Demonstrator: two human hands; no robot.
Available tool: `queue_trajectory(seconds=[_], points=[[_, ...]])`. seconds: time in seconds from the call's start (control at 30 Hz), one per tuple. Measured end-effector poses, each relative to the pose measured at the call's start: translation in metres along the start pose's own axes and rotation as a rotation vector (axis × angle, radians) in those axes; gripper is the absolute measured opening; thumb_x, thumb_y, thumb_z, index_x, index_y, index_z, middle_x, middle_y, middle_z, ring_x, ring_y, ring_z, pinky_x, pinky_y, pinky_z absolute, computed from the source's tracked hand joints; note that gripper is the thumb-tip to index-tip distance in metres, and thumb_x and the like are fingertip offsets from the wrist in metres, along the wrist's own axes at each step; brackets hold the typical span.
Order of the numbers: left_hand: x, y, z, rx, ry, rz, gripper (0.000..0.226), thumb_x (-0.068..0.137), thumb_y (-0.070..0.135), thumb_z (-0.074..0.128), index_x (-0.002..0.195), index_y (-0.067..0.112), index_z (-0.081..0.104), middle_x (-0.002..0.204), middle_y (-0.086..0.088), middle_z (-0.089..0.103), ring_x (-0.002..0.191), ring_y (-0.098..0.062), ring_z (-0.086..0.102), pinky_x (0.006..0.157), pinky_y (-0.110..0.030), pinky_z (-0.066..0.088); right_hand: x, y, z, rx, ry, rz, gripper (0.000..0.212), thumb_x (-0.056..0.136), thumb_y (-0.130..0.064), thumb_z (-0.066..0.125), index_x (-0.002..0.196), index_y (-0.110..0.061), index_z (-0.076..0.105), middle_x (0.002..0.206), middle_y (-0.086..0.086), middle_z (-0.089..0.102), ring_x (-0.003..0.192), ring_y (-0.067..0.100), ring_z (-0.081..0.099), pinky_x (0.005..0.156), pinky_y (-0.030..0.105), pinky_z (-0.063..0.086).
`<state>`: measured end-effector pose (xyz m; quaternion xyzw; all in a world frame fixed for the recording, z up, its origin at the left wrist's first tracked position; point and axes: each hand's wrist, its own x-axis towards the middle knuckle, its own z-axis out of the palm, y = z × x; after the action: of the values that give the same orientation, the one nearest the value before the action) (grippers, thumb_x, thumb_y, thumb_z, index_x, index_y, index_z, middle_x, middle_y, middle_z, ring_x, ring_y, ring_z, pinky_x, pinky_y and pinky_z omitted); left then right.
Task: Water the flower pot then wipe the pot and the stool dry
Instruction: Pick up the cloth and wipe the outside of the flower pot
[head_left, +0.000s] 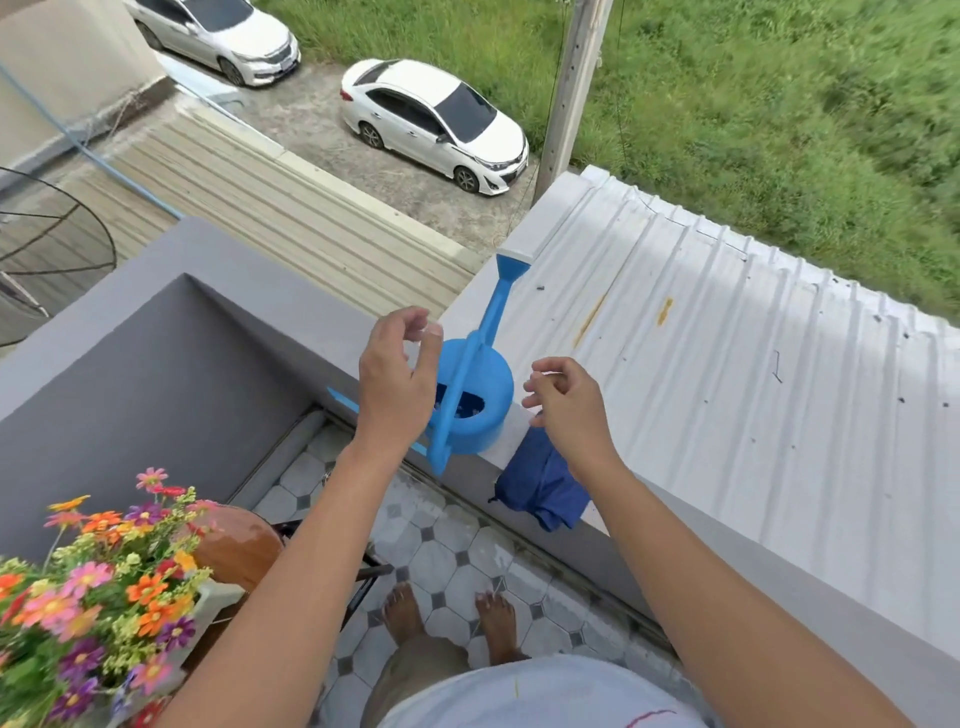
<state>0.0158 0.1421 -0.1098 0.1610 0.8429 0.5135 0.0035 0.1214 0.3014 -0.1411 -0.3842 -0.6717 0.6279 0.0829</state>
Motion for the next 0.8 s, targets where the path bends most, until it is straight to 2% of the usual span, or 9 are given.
queue_trajectory(seconds=[0.1,0.17,0.23,0.3,0.4,0.47,0.53,0.63,0.8], points=[[-0.021,0.044,0.012,-0.019,0.011,0.191,0.021,0.096,0.027,0.052,0.104,0.011,0.063,0.094,0.002,0.065,0.085,-0.008,0.058,0.073,-0.016,0.043,0.001,0.028,-0.026,-0.122,0.053,-0.021,0.014,0.095,-0.014,0.054,0.104,-0.02,0.064,0.095,0.003,0.067,0.085,0.019,0.067,0.072,0.034,0.055],[-0.041,0.057,0.035,-0.049,-0.156,0.214,0.018,0.095,0.025,0.053,0.098,0.011,0.064,0.087,0.004,0.066,0.08,-0.008,0.059,0.068,-0.012,0.041,0.0,0.048,-0.04,-0.191,0.066,-0.033,0.015,0.096,-0.012,0.055,0.103,-0.02,0.065,0.096,-0.001,0.067,0.09,0.019,0.065,0.072,0.027,0.053],[-0.061,0.051,0.068,0.0,-0.388,0.147,0.017,0.094,0.029,0.053,0.096,0.015,0.063,0.087,0.004,0.067,0.08,-0.008,0.06,0.071,-0.02,0.047,-0.003,0.069,-0.053,-0.241,0.073,-0.027,0.018,0.096,-0.007,0.054,0.104,-0.018,0.066,0.098,-0.004,0.068,0.091,0.011,0.063,0.073,0.019,0.048],[-0.078,0.026,0.103,0.14,-0.543,0.014,0.023,0.093,0.034,0.051,0.104,0.016,0.06,0.1,-0.001,0.064,0.091,-0.015,0.06,0.081,-0.032,0.05,-0.008,0.088,-0.062,-0.29,0.066,-0.025,0.025,0.094,0.001,0.051,0.105,-0.016,0.067,0.102,-0.001,0.069,0.091,0.002,0.061,0.074,0.013,0.045],[-0.097,-0.016,0.138,0.402,-0.591,-0.199,0.052,0.089,0.049,0.053,0.121,0.008,0.049,0.121,-0.011,0.051,0.116,-0.029,0.048,0.094,-0.039,0.042,-0.016,0.109,-0.072,-0.375,0.05,-0.05,0.036,0.092,0.009,0.045,0.112,-0.012,0.066,0.114,0.002,0.068,0.098,0.009,0.061,0.086,0.016,0.047],[-0.106,-0.032,0.149,0.513,-0.585,-0.256,0.067,0.081,0.057,0.061,0.12,0.006,0.046,0.122,-0.012,0.049,0.118,-0.031,0.045,0.096,-0.04,0.04,-0.02,0.116,-0.078,-0.413,0.035,-0.056,0.037,0.093,0.008,0.046,0.119,-0.009,0.064,0.122,0.005,0.065,0.109,0.016,0.059,0.095,0.024,0.046],[-0.111,-0.04,0.156,0.514,-0.57,-0.279,0.068,0.075,0.053,0.071,0.117,0.006,0.045,0.12,-0.012,0.049,0.114,-0.032,0.048,0.091,-0.039,0.043,-0.022,0.12,-0.083,-0.445,0.001,-0.071,0.039,0.092,0.008,0.046,0.124,-0.008,0.062,0.126,0.007,0.063,0.115,0.02,0.057,0.097,0.024,0.042],[-0.109,-0.046,0.16,0.356,-0.582,-0.408,0.054,0.076,0.034,0.077,0.111,0.005,0.048,0.116,-0.014,0.057,0.099,-0.03,0.058,0.073,-0.035,0.046,-0.023,0.127,-0.085,-0.492,-0.051,-0.087,0.042,0.092,0.007,0.046,0.128,-0.008,0.06,0.13,0.007,0.062,0.119,0.02,0.057,0.099,0.02,0.038],[-0.101,-0.047,0.151,0.186,-0.744,-0.46,0.029,0.071,0.025,0.076,0.087,0.004,0.066,0.084,-0.01,0.07,0.076,-0.023,0.062,0.061,-0.032,0.05,-0.021,0.13,-0.086,-0.494,-0.093,-0.086,0.046,0.093,0.003,0.05,0.136,-0.012,0.056,0.13,0.005,0.06,0.11,0.011,0.054,0.091,0.007,0.035]])
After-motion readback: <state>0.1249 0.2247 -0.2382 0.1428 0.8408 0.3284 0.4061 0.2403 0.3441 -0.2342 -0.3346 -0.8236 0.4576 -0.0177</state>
